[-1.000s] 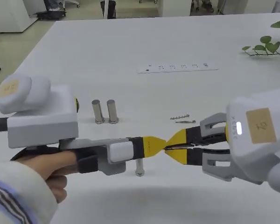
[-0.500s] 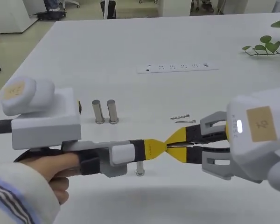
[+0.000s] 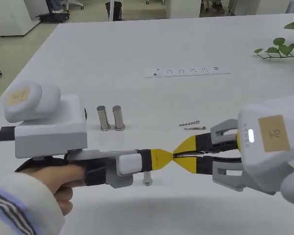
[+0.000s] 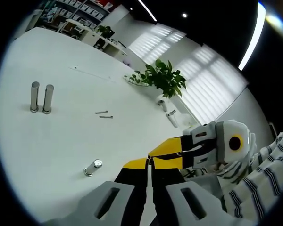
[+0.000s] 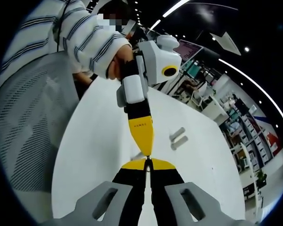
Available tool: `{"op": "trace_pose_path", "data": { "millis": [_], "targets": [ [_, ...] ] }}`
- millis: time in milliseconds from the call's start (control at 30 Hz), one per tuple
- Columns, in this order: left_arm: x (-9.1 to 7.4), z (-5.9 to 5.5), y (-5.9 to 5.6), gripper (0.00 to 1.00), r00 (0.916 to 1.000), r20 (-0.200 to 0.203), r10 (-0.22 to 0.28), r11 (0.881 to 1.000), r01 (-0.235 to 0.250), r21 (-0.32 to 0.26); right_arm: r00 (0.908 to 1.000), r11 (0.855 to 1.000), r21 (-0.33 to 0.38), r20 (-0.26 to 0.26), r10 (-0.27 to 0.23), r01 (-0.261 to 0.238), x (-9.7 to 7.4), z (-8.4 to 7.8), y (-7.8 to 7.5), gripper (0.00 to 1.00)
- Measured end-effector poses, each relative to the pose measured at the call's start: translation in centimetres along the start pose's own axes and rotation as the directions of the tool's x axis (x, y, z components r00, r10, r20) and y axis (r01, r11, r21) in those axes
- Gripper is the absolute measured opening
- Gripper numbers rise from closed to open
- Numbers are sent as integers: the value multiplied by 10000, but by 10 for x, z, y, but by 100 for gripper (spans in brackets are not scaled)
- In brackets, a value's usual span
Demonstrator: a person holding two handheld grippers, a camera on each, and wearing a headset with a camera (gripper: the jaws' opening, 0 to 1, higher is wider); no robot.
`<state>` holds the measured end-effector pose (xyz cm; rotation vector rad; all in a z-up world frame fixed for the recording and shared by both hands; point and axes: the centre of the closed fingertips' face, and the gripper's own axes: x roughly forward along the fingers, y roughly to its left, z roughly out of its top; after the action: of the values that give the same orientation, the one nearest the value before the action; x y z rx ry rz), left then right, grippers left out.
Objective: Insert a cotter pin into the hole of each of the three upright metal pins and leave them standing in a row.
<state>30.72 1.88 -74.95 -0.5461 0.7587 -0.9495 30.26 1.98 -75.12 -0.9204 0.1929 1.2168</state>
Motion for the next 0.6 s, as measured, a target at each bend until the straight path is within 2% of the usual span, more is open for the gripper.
{"op": "trace_pose_path", "data": {
  "millis": [167, 333, 533, 600],
  "targets": [
    [-1, 1, 0, 0, 10000, -59, 80, 9999, -79, 114, 9999, 9999, 105, 147, -38, 36, 0, 1, -1, 3],
    [-2, 6, -2, 0, 9997, 217, 66, 9973, -82, 731, 9992, 9996, 178, 314, -230, 224, -1, 3, -5, 4],
    [-6, 8, 1, 0, 9995, 293, 109, 9962, -134, 863, 9986, 9990, 297, 389, -355, 343, -4, 1, -9, 11],
    [-8, 10, 2, 0, 9991, 385, 153, 9912, -202, 1307, 9986, 9977, 630, 456, -277, 248, -5, -1, -10, 11]
  ]
}}
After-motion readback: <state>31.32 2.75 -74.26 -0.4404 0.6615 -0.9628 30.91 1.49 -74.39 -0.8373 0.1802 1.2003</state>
